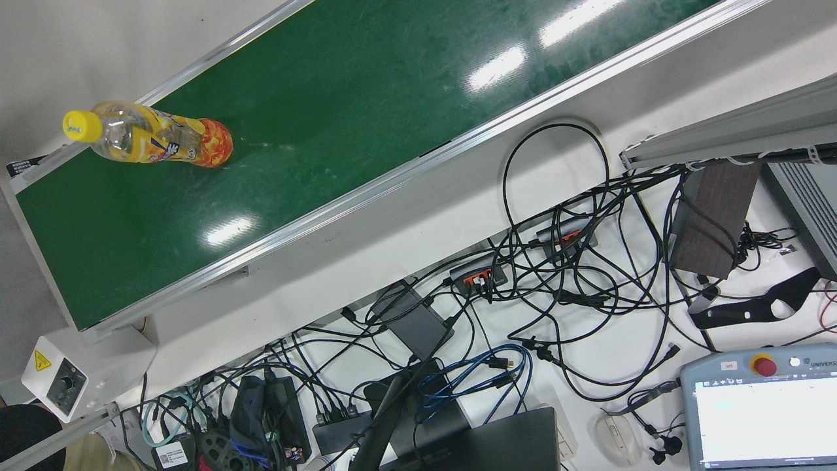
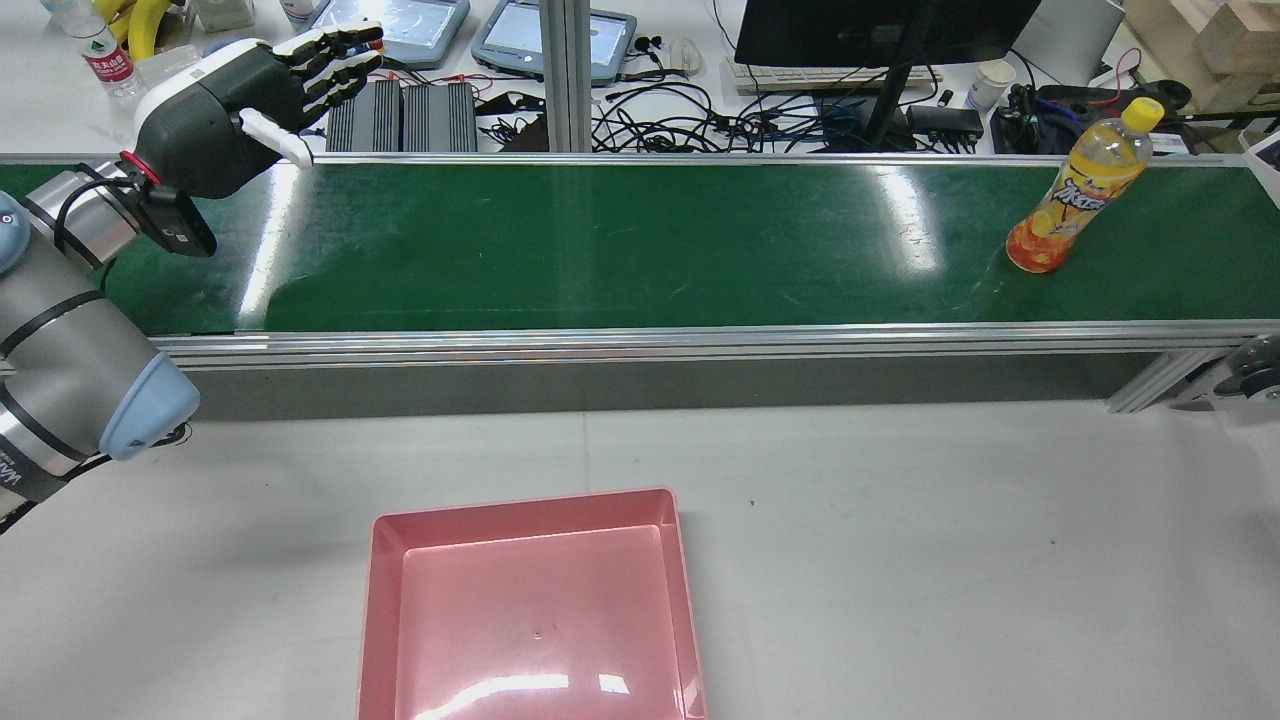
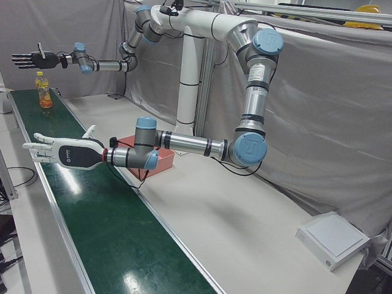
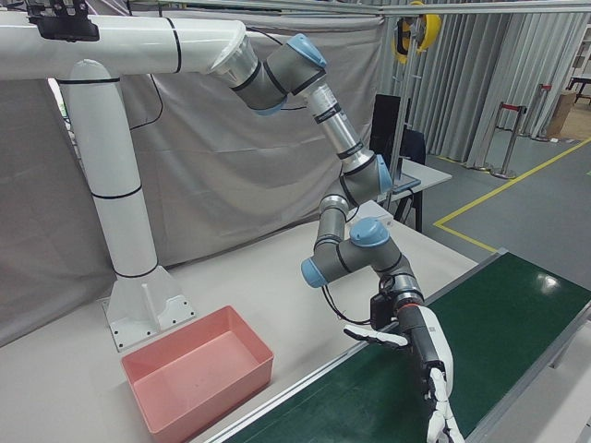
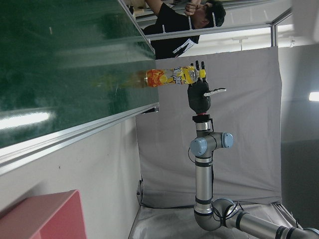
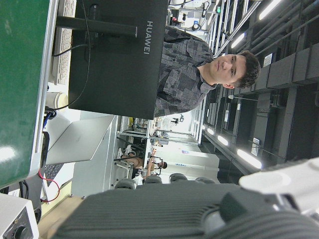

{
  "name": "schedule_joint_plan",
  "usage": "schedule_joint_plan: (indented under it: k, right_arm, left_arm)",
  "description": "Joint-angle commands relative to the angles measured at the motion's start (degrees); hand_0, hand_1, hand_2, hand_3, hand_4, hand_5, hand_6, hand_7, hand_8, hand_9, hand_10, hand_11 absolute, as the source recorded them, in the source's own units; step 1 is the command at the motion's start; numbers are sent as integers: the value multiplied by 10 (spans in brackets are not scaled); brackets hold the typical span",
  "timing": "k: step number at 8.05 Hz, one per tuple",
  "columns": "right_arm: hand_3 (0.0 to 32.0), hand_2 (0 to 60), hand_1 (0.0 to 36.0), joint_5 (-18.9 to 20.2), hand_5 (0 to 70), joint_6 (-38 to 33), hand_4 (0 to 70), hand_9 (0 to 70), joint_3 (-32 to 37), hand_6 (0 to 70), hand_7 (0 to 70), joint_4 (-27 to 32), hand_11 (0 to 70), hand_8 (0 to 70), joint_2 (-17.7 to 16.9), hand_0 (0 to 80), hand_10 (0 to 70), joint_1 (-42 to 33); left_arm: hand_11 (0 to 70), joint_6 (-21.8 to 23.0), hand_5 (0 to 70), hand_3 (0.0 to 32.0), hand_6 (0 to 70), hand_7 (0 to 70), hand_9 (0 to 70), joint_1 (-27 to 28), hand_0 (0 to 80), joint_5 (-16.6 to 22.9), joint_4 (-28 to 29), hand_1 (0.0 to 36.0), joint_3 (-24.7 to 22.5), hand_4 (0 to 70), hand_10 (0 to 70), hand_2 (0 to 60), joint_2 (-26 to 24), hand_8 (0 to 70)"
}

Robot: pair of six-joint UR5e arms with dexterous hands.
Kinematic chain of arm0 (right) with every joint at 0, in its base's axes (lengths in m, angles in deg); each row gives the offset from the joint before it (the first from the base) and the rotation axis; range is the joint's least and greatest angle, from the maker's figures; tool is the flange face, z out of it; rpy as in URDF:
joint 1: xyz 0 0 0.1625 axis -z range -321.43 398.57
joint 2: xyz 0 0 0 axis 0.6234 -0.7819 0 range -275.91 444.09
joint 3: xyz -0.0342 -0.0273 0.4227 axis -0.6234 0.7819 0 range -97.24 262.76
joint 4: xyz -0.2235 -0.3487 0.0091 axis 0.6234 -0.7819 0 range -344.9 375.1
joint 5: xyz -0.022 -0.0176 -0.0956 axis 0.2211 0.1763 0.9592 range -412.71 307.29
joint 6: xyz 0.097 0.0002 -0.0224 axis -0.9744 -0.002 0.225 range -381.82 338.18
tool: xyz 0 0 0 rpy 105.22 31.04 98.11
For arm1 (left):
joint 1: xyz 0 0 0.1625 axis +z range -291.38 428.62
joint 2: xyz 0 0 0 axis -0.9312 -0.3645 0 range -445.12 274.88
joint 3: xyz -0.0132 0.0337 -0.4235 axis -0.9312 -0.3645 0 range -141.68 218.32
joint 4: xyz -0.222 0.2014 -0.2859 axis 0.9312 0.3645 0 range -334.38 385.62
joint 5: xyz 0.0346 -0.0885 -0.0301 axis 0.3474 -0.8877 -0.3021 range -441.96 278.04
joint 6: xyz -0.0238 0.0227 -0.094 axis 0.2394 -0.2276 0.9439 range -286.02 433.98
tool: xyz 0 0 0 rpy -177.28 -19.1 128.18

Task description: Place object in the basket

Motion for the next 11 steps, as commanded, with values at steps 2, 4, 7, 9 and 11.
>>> schedule_joint_plan:
  k: [2,4,7,9,11]
  right_arm:
    - [0,0,0,0,0,0,0,0,0,0,0,0,0,0,0,0,0,0]
    - [0,0,0,0,0,0,0,0,-1,0,0,0,0,0,0,0,0,0]
    - [0,0,0,0,0,0,0,0,-1,0,0,0,0,0,0,0,0,0]
    - [0,0,0,0,0,0,0,0,-1,0,0,0,0,0,0,0,0,0]
    - [0,0,0,0,0,0,0,0,-1,0,0,0,0,0,0,0,0,0]
  left_arm:
    - [42,0,172,12,7,11,87,1,589,1,1,25,0,120,20,0,-1,65]
    - [39,1,171,12,6,12,87,-2,590,2,1,23,-4,122,18,0,-1,66]
    - [42,1,171,12,5,11,87,-2,591,2,0,23,-4,122,20,0,-2,66]
    - [41,5,172,14,4,10,85,-2,591,2,0,22,-4,122,19,0,-2,64]
    - [35,4,171,10,7,12,90,-1,592,2,0,22,-4,125,15,0,-2,68]
